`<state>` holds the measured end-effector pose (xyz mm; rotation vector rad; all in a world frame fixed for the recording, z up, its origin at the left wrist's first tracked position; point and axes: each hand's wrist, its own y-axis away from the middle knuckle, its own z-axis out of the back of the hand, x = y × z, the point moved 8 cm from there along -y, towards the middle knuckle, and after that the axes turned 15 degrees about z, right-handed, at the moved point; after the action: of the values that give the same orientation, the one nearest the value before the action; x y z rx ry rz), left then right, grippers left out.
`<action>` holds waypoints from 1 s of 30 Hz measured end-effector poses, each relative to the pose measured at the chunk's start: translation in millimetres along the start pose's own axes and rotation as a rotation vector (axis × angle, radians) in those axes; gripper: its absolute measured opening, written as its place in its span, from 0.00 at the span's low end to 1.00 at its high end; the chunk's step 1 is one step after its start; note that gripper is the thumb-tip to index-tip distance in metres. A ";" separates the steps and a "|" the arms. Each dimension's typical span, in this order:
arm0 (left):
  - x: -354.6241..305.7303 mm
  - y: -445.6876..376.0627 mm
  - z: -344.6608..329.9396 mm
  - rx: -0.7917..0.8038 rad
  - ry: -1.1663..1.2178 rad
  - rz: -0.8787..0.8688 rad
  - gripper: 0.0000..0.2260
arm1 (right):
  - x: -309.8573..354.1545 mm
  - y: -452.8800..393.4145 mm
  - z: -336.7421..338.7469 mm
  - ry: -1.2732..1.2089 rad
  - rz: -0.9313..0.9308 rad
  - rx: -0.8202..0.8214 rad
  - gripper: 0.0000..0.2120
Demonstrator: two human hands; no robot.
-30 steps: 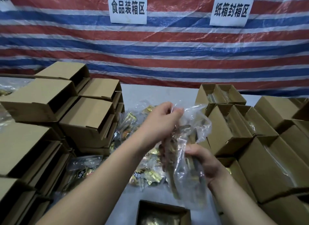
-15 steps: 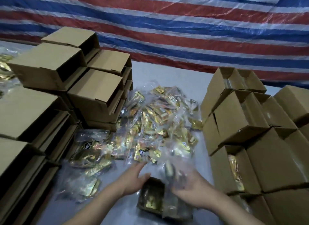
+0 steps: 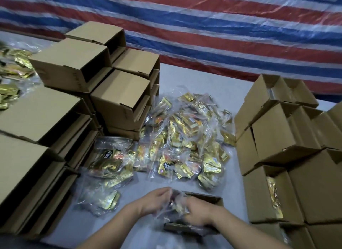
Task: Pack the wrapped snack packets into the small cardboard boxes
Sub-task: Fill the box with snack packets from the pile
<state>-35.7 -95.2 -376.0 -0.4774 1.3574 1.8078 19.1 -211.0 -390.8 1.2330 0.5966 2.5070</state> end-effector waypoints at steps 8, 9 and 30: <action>-0.8 -5.4 -24.0 -0.146 -0.125 -0.047 0.14 | -20.9 -26.5 -45.8 0.604 -0.153 0.340 0.25; 1.6 -5.8 -24.1 -0.173 -0.119 -0.042 0.14 | -18.2 -25.4 -43.5 0.545 -0.156 0.318 0.26; 0.5 -16.0 -22.0 -0.169 -0.118 -0.033 0.11 | 8.5 -8.4 -22.6 -0.042 -0.192 0.145 0.14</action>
<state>-27.0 -113.9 -393.9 -0.4710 1.1158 1.9017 -3.5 -205.4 -401.4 1.2112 0.8561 2.3090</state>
